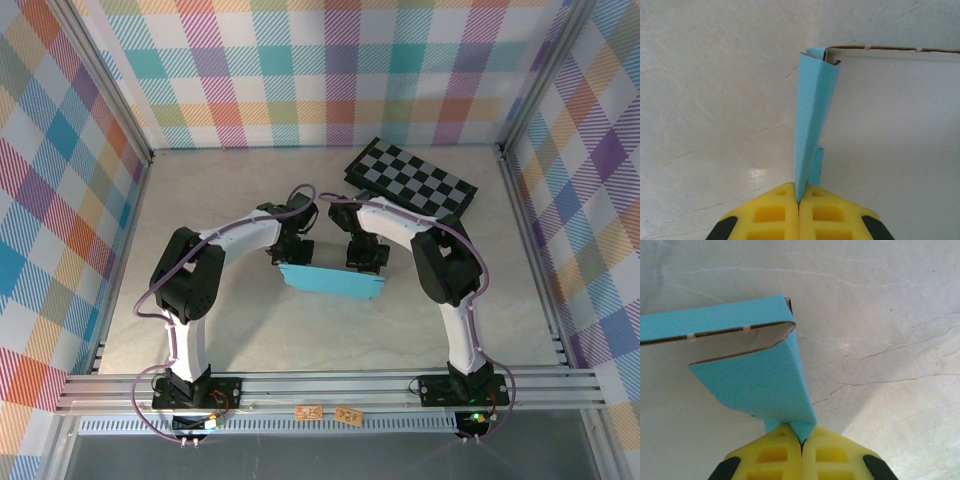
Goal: Fold the paper box
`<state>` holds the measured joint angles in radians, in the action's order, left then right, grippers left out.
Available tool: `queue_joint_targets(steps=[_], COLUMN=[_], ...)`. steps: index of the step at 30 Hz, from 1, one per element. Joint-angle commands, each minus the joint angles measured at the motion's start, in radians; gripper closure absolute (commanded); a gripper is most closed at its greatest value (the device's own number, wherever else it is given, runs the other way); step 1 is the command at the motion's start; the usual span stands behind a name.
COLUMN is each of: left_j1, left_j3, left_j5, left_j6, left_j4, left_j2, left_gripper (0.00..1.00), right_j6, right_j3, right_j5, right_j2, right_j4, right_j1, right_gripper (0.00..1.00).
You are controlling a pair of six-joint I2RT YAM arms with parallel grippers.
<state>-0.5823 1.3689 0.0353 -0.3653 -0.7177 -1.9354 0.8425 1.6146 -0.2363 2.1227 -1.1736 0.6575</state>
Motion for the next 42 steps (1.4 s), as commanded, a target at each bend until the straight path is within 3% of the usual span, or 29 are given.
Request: queue_joint_targets(steps=[1, 6, 16, 24, 42], left_j1=[-0.005, 0.009, 0.062, 0.062, 0.058], left_j3=[0.044, 0.071, 0.147, 0.152, 0.169], left_j5=[-0.066, -0.070, -0.018, -0.040, -0.053], left_j6=[-0.051, -0.031, 0.119, 0.118, 0.111], left_j4=[-0.034, -0.033, -0.017, -0.013, -0.025], left_j2=[-0.002, -0.018, -0.097, -0.117, -0.132], left_gripper=[1.00, 1.00, 1.00, 1.00, 1.00], right_j6=[0.097, 0.110, 0.148, 0.127, 0.132], right_j3=[0.027, 0.127, 0.109, -0.002, -0.161], right_j5=[-0.133, -0.112, -0.030, 0.028, 0.082], right_j2=[0.068, 0.101, 0.000, -0.042, -0.135], right_j4=[-0.110, -0.128, -0.056, 0.033, 0.145], right_j1=[0.031, 0.063, 0.062, 0.032, 0.016], right_gripper=[1.00, 1.00, 1.00, 0.84, 0.73])
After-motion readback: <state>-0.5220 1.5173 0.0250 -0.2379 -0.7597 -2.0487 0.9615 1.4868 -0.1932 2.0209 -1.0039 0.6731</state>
